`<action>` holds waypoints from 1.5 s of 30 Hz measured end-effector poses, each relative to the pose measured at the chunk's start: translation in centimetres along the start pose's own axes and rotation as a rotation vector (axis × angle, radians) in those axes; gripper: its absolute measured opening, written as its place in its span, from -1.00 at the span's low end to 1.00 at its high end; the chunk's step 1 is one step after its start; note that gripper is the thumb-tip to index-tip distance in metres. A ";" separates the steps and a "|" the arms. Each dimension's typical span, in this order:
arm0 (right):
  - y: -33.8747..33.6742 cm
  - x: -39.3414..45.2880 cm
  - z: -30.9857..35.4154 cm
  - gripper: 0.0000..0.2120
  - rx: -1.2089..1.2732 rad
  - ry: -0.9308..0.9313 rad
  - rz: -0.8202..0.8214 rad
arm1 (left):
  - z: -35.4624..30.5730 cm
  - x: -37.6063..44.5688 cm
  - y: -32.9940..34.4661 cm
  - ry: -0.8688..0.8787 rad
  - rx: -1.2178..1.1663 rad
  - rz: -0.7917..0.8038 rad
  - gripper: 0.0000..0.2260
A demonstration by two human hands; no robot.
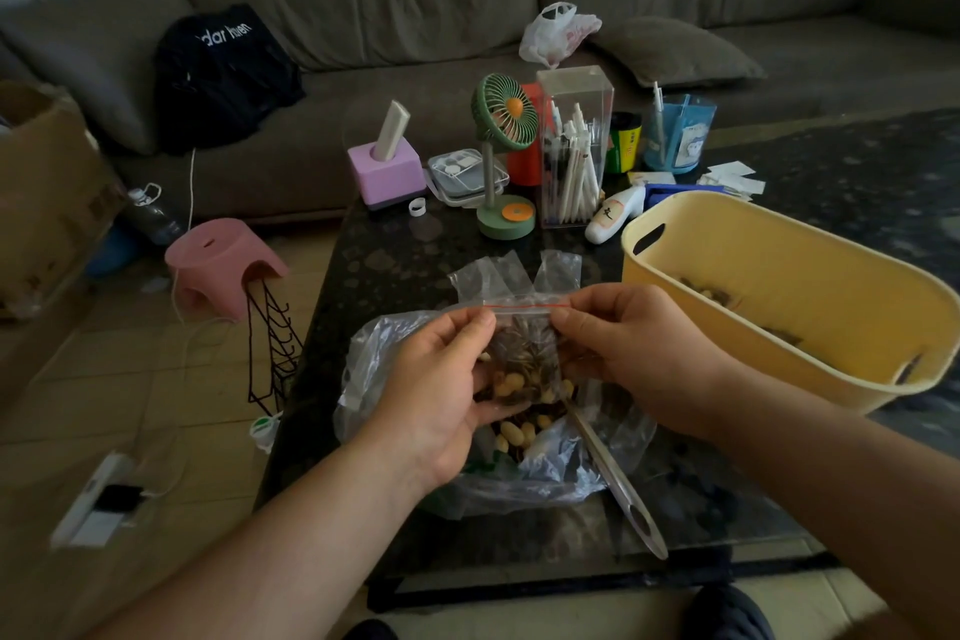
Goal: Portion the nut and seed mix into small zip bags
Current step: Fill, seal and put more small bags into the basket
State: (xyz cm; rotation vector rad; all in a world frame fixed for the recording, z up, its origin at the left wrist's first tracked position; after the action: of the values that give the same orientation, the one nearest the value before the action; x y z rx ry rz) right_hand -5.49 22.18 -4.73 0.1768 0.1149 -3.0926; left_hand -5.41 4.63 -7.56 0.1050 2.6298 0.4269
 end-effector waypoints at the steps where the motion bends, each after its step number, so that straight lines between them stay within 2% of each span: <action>1: 0.0 0.0 0.0 -0.88 0.001 -0.005 -0.008 | 0.0 0.0 0.0 -0.003 -0.002 -0.001 -0.84; 11: -0.2 0.0 0.5 -0.89 -0.073 -0.062 -0.044 | 0.0 -0.3 0.0 0.004 0.025 -0.024 -0.81; 19: 0.2 -0.2 0.5 -0.87 0.000 -0.036 0.004 | 0.1 -0.5 0.4 -0.012 -0.026 -0.013 -0.80; 29: 0.5 -0.2 1.3 -0.92 -0.080 -0.138 -0.010 | 0.2 -0.8 0.8 -0.037 -0.046 0.023 -0.80; 36: -0.1 0.0 1.1 -0.87 -0.077 -0.122 -0.044 | 0.2 -0.9 1.4 -0.014 0.026 0.048 -0.81; 41: 0.0 0.1 0.5 -0.85 -0.044 -0.084 -0.035 | 0.0 -0.9 1.0 0.042 0.084 0.003 -0.83; 43: 0.6 -0.1 0.6 -0.77 -0.018 -0.080 0.010 | -0.3 -1.0 0.9 0.080 0.116 -0.019 -0.82; 45: 1.1 -0.3 0.8 -0.60 -0.027 -0.097 0.046 | -0.6 -1.1 0.9 0.102 0.135 -0.035 -0.83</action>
State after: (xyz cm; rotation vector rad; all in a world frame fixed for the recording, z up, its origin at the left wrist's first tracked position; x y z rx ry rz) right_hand -5.25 20.98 -3.94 0.0285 0.1463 -3.0451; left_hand -4.69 5.11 -6.33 0.0827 2.7554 0.2491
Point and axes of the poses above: each hand's wrist, its own x-axis towards the middle knuckle, its own y-axis out of the palm, z = x × y, the point moved 9 cm from there along x, towards the middle knuckle, and after that the axes turned 5 degrees about -y, right-handed, at the moved point
